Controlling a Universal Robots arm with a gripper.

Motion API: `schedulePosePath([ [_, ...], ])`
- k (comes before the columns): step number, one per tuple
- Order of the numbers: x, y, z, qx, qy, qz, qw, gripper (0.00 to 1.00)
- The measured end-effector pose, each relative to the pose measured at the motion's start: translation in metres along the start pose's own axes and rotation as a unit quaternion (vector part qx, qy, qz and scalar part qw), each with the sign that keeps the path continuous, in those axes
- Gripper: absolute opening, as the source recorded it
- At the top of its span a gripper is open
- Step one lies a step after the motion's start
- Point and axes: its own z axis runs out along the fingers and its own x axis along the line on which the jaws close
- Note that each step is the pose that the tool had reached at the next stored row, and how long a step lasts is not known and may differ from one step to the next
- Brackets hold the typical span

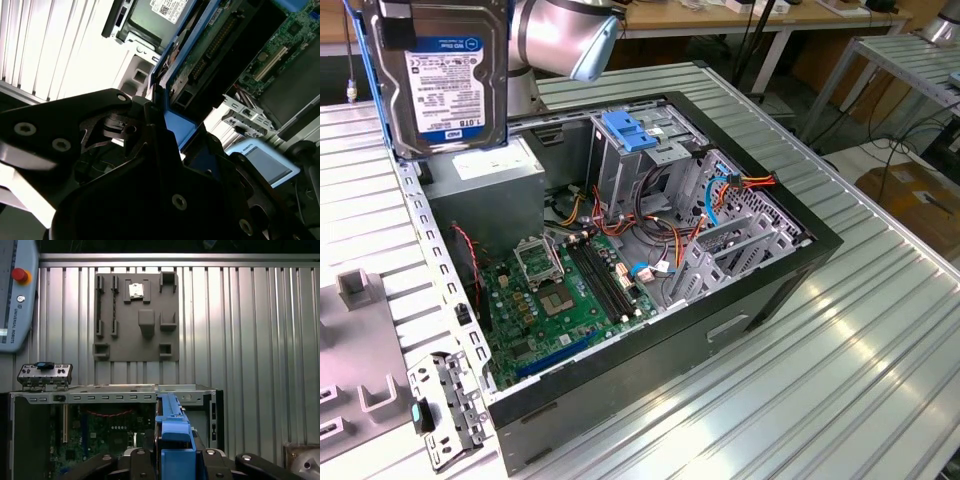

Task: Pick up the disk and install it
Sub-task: 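Pick up the disk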

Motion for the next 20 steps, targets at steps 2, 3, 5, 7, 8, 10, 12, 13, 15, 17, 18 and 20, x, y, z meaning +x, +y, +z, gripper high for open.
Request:
schedulePosePath([
  [2, 0.0003, -0.0049, -0.0003, -0.0007, 0.0, 0.0, 1.0, 0.37],
  [3, 0.0004, -0.008, -0.0005, -0.0013, 0.0, 0.0, 1.0, 0.37],
  [5, 0.0006, -0.0124, -0.0008, -0.0018, -0.0001, 0.0, 1.0, 0.37],
  [7, 0.0014, -0.0151, -0.001, -0.0021, 0.0, 0.0, 1.0, 0.37],
  [8, 0.0026, -0.0161, -0.001, -0.0021, 0.0, 0.0, 1.0, 0.37],
  [10, 0.006, -0.0178, -0.0011, -0.0021, -0.0001, 0.0, 1.0, 0.37],
  [12, 0.0084, -0.0192, -0.0011, -0.0021, 0.0, 0.0, 1.0, 0.37],
  [13, 0.0087, -0.0197, -0.0011, -0.0021, -0.0001, 0.0, 1.0, 0.37],
  [15, 0.0087, -0.0197, -0.0011, -0.0021, -0.0001, 0.0, 1.0, 0.37],
  [17, 0.0088, -0.0197, -0.0012, -0.0022, 0.0, 0.0, 1.0, 0.37],
  [18, 0.0088, -0.0197, -0.0011, -0.0021, -0.0001, 0.0, 1.0, 0.37],
  [20, 0.0089, -0.0197, -0.0012, -0.0021, 0.0, 0.0, 1.0, 0.37],
])
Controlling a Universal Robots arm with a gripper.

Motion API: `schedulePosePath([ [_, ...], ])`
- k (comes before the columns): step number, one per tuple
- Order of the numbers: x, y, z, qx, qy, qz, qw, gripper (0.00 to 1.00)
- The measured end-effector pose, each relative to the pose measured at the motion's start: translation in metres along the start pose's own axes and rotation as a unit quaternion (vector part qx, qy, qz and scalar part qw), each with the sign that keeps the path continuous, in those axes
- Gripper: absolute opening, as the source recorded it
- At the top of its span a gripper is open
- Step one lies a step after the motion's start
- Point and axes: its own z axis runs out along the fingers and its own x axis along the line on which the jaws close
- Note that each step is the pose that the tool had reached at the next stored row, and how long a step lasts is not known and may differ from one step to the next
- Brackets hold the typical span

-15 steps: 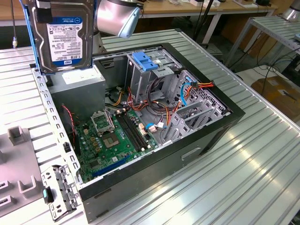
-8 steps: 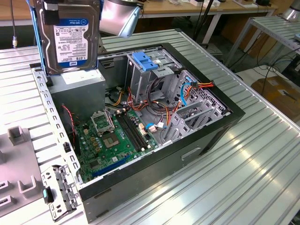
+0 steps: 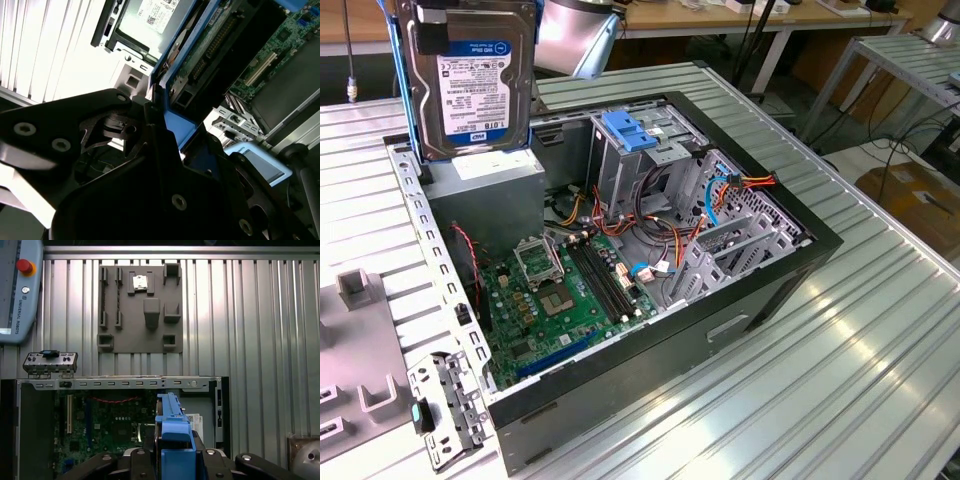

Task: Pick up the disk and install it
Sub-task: 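Pick up the disk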

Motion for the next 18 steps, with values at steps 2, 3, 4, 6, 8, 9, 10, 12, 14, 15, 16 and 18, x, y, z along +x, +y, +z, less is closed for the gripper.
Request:
schedulePosePath([
  [2, 0.0001, 0.0, 0.0, 0.0, 0.0, 0.0, 1.0, 0.37],
  [3, 0.0001, 0.0, 0.0, 0.0, 0.0, 0.0, 1.0, 0.37],
  [4, 0.0001, 0.0, 0.0, 0.0, 0.0, 0.0, 1.0, 0.37],
  [6, 0.0002, 0.0, 0.0, 0.0001, 0.0002, 0.0, 1.0, 0.37],
  [8, 0.0002, 0.0, -0.0001, 0.0017, 0.0004, 0.0, 1.0, 0.37],
  [9, 0.0002, 0.0, 0.0, 0.0047, 0.0005, 0.0, 0.99999, 0.37],
  [10, 0.0002, 0.0, 0.0, 0.0082, 0.0005, 0.0, 0.99997, 0.37],
  [12, 0.0002, 0.0, 0.0002, 0.0284, 0.0001, 0.0, 0.9996, 0.37],
  [14, 0.0001, -0.0001, 0.0002, 0.0311, 0.0001, 0.0, 0.99952, 0.37],
  [15, 0.0001, -0.0001, 0.0003, 0.0312, 0.0, 0.0, 0.99951, 0.37],
  [16, 0.0002, 0.0, 0.0002, 0.0313, 0.0001, 0.0, 0.99951, 0.37],
  [18, 0.0001, -0.0002, 0.0002, 0.0314, 0.0001, 0.0, 0.99951, 0.37],
])
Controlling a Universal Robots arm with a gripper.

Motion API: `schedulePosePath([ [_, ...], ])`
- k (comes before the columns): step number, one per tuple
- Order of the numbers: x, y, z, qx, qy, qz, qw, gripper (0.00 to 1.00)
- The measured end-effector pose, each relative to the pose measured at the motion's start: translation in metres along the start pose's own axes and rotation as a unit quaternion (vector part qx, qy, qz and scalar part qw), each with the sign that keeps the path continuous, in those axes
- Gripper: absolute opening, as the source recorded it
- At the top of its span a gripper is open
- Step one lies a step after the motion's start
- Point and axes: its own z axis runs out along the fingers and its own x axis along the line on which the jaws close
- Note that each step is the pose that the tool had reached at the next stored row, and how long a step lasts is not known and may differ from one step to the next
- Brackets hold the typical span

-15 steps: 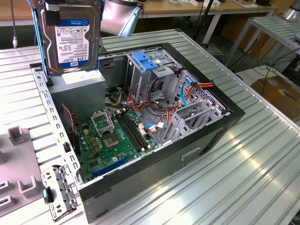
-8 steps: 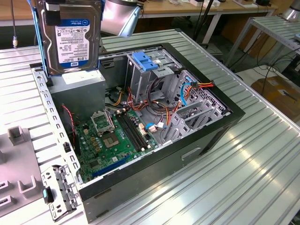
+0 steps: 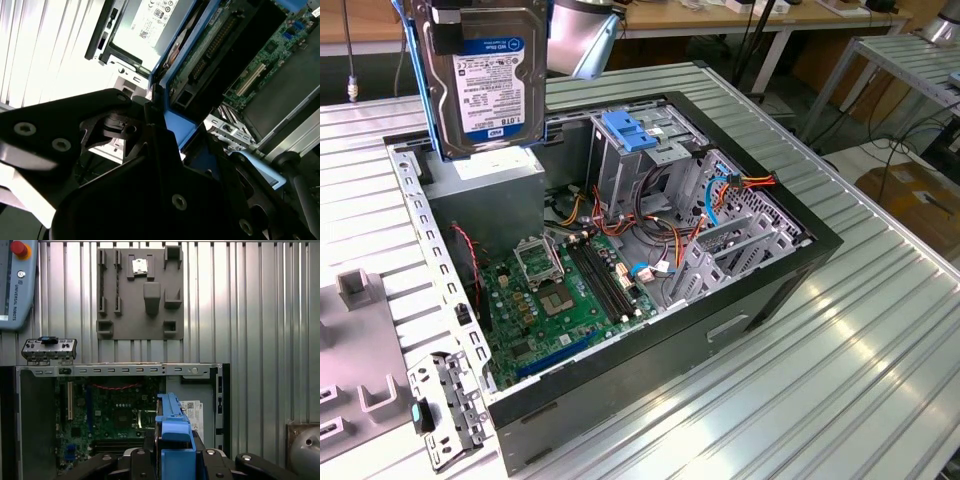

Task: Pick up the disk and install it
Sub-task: 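Pick up the disk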

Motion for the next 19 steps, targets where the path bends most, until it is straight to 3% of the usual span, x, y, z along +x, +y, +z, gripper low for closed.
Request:
schedulePosePath([
  [4, -0.0001, -0.0028, 0.0, 0.0, 0.0, 0.0, 1.0, 0.37],
  [19, -0.0008, -0.0417, 0.0, 0.0, -0.0001, 0.0, 1.0, 0.37],
])
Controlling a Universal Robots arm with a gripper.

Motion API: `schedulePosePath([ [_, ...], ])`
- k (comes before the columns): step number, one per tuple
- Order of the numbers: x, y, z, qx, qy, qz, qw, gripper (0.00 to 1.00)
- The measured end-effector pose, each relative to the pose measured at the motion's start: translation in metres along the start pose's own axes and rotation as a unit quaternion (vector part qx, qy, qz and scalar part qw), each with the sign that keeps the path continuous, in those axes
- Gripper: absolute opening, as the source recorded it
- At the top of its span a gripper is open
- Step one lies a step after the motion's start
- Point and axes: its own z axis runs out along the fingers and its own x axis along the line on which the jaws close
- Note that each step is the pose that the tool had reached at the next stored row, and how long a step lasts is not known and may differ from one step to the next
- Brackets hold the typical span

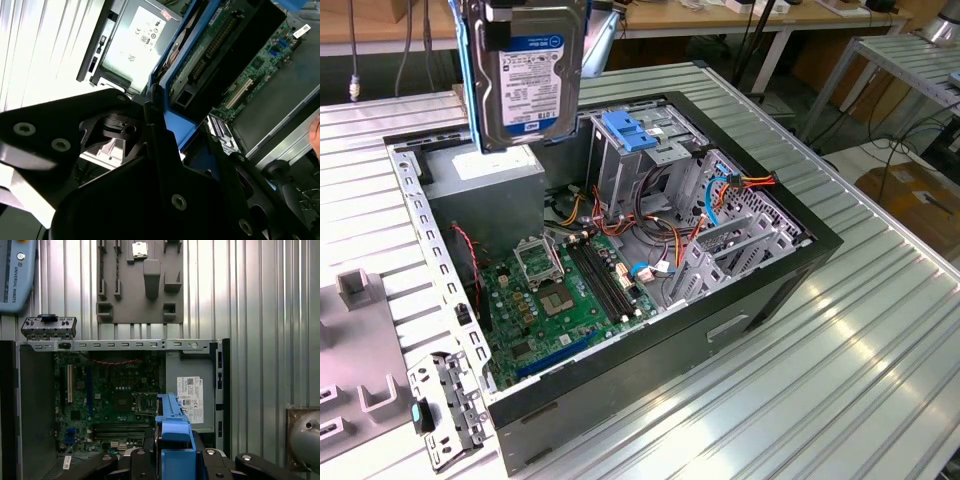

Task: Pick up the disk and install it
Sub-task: 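Pick up the disk, then insert the disk into the insertion slot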

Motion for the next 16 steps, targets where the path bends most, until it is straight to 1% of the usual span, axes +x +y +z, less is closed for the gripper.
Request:
schedulePosePath([
  [1, -0.0001, -0.0033, 0.0, 0.0, 0.0, 0.0, 1.0, 0.37],
  [4, -0.0002, -0.0098, -0.0001, 0.0, 0.0001, 0.0, 1.0, 0.37],
  [7, -0.0002, -0.0145, -0.0001, 0.0, 0.0001, 0.0, 1.0, 0.37],
  [9, -0.0002, -0.0147, -0.0001, 0.0, 0.0, 0.0, 1.0, 0.37],
  [11, -0.0003, -0.017, -0.0001, 0.0, 0.0, 0.0, 1.0, 0.37],
  [16, 0.0014, -0.0171, -0.0001, 0.0, 0.0, 0.0, 1.0, 0.37],
])
